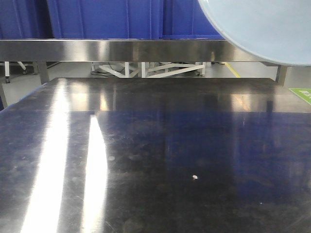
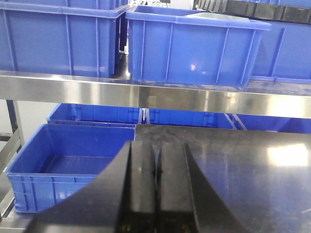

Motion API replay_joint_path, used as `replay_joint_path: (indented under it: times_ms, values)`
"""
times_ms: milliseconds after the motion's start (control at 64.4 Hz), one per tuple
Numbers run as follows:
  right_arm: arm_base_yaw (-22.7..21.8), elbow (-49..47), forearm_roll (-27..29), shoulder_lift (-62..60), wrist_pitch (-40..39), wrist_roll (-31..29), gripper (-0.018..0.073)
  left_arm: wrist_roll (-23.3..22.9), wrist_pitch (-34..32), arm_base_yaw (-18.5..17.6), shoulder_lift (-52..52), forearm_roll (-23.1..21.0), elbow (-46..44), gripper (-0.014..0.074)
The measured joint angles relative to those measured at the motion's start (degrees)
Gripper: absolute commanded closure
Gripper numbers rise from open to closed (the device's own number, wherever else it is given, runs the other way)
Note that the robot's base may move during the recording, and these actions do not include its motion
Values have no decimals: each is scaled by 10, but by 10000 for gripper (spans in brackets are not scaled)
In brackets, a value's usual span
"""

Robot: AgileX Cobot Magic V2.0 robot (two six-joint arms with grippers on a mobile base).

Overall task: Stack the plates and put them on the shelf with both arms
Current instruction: 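Lift the stacked plates up off the table with the right gripper, then turn the base away from the table while holding the plates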

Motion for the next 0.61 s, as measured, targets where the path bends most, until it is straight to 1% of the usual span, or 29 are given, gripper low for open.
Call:
replay_joint_path:
  times_ms: [606]
  values:
    - [0,0,0,0,1,0,507,0,0,0,0,0,0,514]
